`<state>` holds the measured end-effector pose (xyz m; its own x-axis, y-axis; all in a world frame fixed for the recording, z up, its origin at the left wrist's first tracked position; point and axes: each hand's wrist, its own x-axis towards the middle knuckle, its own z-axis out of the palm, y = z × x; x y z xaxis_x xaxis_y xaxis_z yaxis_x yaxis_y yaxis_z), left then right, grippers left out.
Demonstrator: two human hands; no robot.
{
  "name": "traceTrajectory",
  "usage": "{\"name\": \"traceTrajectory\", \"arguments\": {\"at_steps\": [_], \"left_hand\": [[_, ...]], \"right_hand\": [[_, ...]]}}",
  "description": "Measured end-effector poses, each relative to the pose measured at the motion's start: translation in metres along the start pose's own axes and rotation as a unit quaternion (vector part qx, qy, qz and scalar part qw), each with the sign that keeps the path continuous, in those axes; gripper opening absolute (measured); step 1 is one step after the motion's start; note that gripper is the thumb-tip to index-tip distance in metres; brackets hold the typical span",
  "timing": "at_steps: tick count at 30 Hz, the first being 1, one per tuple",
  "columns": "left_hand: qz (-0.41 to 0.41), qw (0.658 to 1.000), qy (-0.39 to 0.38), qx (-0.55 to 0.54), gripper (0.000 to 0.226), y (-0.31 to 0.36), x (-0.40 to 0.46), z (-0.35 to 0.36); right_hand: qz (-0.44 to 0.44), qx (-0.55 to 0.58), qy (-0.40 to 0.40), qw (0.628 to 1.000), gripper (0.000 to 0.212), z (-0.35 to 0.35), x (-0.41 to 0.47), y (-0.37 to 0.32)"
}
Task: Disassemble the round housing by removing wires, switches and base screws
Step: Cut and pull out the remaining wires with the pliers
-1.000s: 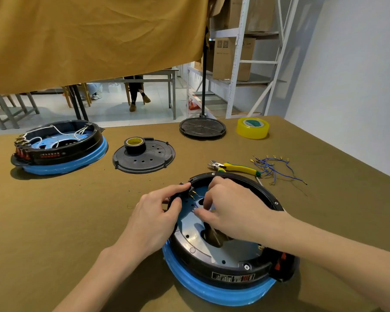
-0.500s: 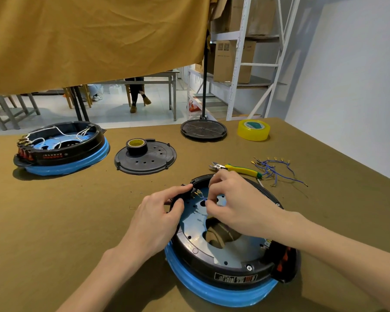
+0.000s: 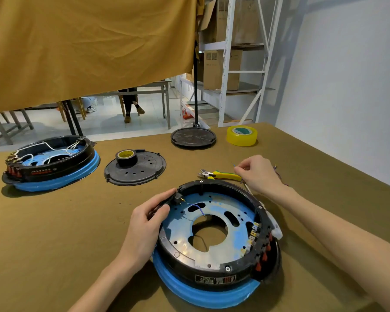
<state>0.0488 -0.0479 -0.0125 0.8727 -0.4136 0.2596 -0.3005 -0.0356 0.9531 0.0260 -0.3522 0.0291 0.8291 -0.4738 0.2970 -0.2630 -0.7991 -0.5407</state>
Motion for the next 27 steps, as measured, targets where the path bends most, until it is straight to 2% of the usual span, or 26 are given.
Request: {"name": "traceTrajectory", "arguments": {"at_steps": [3,9,12,14,17,20,22,25,27], "left_hand": [[0.005,1.000,-0.008,-0.004,0.038,-0.001,0.000,0.000],[0.006,1.000,-0.017,0.000,0.037,-0.007,0.002,-0.003],[0.010,1.000,-0.020,0.005,0.037,-0.010,0.003,-0.003],[0.012,1.000,-0.020,0.007,0.037,-0.011,0.003,-0.004],[0.010,1.000,-0.024,0.001,0.035,-0.011,0.003,-0.005],[0.008,1.000,-0.029,-0.007,0.033,-0.010,0.003,-0.006],[0.009,1.000,-0.029,-0.009,0.032,-0.009,0.003,-0.006],[0.010,0.999,-0.030,-0.007,0.035,-0.008,0.003,-0.005],[0.010,1.000,-0.026,-0.002,0.037,-0.008,0.003,-0.005]], "right_hand": [[0.025,-0.103,0.000,0.994,0.029,0.011,0.011,0.020],[0.029,-0.218,-0.020,0.975,0.024,0.011,0.027,0.032],[-0.002,-0.288,0.015,0.958,0.025,0.005,0.027,0.030],[-0.047,-0.247,0.032,0.967,0.025,0.008,0.023,0.018],[-0.097,-0.054,-0.001,0.994,0.023,0.015,0.009,-0.018],[-0.142,0.064,0.014,0.988,0.020,0.008,-0.012,-0.056],[-0.178,0.084,-0.041,0.980,0.023,0.002,-0.029,-0.076],[-0.186,0.004,-0.205,0.961,0.032,0.008,-0.055,-0.098],[-0.196,-0.055,-0.216,0.955,0.032,0.015,-0.065,-0.104]]}}
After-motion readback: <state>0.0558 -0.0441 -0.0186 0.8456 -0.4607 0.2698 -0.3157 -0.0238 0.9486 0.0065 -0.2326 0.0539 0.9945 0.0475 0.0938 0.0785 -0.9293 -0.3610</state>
